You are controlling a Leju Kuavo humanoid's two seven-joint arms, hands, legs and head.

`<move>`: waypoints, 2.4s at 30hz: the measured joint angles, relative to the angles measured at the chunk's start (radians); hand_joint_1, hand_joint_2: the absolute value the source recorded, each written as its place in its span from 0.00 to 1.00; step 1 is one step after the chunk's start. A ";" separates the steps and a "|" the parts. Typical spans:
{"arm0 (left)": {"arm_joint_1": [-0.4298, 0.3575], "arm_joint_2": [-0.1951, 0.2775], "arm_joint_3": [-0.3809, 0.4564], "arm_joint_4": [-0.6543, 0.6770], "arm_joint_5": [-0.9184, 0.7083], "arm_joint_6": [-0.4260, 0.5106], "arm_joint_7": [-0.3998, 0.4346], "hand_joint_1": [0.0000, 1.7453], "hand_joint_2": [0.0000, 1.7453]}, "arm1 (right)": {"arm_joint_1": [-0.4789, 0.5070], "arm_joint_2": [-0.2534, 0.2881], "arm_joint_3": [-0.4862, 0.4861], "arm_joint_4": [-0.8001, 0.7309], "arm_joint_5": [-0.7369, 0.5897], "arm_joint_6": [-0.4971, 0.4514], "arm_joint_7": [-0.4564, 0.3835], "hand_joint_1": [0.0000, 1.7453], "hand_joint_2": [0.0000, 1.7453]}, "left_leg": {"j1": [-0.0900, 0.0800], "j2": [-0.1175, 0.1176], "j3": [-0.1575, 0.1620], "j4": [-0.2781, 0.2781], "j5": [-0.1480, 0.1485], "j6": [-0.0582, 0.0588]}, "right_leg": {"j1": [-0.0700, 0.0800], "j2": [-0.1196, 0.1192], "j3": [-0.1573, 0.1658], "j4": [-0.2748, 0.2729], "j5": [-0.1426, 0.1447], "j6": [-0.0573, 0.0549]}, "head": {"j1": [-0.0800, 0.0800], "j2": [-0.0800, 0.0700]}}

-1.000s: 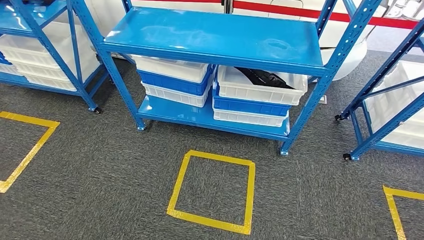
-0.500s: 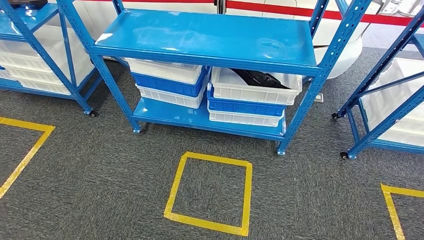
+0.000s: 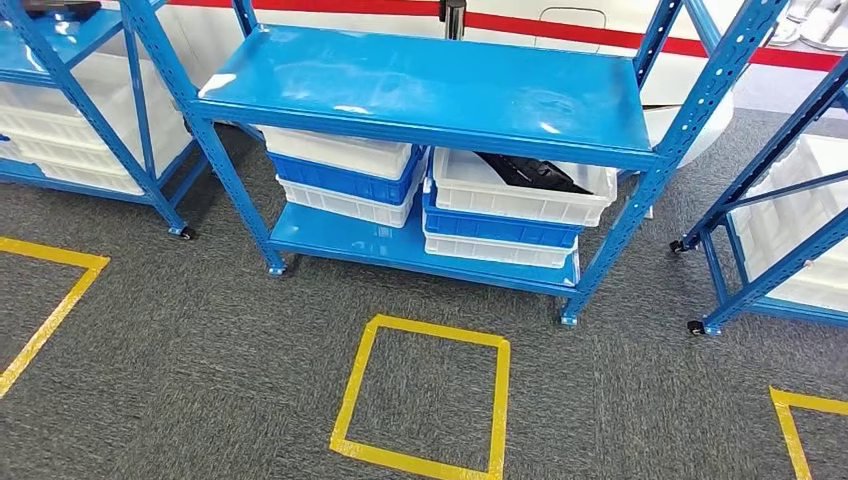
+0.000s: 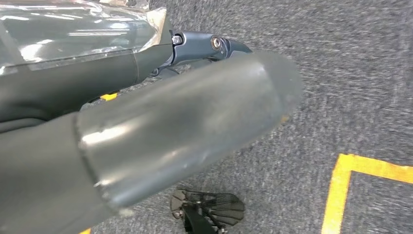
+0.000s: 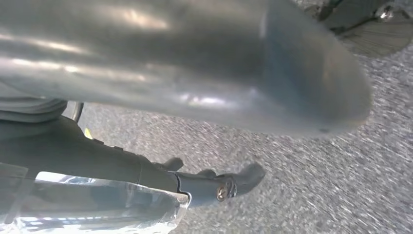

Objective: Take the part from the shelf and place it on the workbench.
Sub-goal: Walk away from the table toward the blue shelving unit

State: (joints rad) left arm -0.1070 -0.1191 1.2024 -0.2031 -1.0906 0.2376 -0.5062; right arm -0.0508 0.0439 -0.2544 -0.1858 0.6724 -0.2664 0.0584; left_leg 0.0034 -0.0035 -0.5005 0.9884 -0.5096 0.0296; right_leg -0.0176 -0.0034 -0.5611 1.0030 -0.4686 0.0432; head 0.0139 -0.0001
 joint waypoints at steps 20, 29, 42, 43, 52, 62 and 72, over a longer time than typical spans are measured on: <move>-0.003 0.001 -0.001 0.000 -0.010 -0.005 0.003 0.00 0.00 | -0.003 0.005 -0.014 0.000 -0.004 0.000 0.002 0.00 0.00 | 0.006 0.002 -0.054 0.009 0.045 0.022 | 0.007 0.007 0.031 0.049 -0.080 -0.017 | -0.004 0.000; -0.003 -0.001 -0.001 0.000 -0.010 -0.005 0.004 0.00 0.00 | 0.002 0.002 -0.015 0.000 -0.003 0.000 0.002 0.00 0.00 | -0.002 -0.003 -0.021 0.009 0.016 0.018 | 0.007 0.005 -0.009 0.031 -0.022 0.006 | 0.001 0.000; -0.004 0.000 -0.001 0.000 -0.010 -0.004 0.004 0.00 0.00 | 0.003 0.005 -0.017 0.000 -0.002 0.000 0.002 0.00 0.00 | 0.027 0.001 -0.147 0.209 -0.031 -0.043 | -0.011 0.007 0.044 -0.012 -0.025 -0.046 | -0.008 0.000; -0.004 0.000 -0.001 0.000 -0.010 -0.004 0.004 0.00 0.00 | 0.003 0.005 -0.017 0.000 -0.002 0.000 0.002 0.00 0.00 | 0.030 0.002 -0.116 0.140 0.006 -0.045 | -0.012 0.008 0.048 -0.012 -0.030 -0.040 | -0.009 0.000; -0.007 -0.002 -0.001 0.001 -0.010 -0.004 0.005 0.00 0.00 | -0.004 0.004 -0.019 0.000 0.000 0.000 0.002 0.00 0.00 | 0.016 0.001 -0.056 0.018 0.038 0.009 | -0.003 0.005 -0.020 0.139 -0.115 -0.007 | -0.004 0.000; -0.008 -0.004 -0.001 0.001 -0.010 -0.005 0.007 0.00 0.00 | -0.001 0.002 -0.021 0.000 0.003 0.000 0.013 0.00 0.00 | -0.001 -0.005 -0.029 0.020 0.007 -0.006 | 0.013 0.004 0.003 0.001 -0.016 -0.013 | -0.002 0.000; -0.009 -0.002 -0.001 0.000 -0.011 -0.005 0.011 0.00 0.00 | 0.001 0.005 -0.021 0.000 0.006 0.000 0.019 0.00 0.00 | 0.016 0.001 -0.170 0.248 -0.051 -0.040 | -0.001 0.006 0.042 -0.008 -0.027 -0.054 | -0.011 0.000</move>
State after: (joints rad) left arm -0.1163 -0.1209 1.2013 -0.2029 -1.1012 0.2327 -0.4951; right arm -0.0496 0.0484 -0.2758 -0.1858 0.6781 -0.2665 0.0774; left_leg 0.0198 -0.0030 -0.6706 1.2368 -0.5608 -0.0105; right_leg -0.0189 0.0021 -0.5190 0.9952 -0.4959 -0.0109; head 0.0028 0.0000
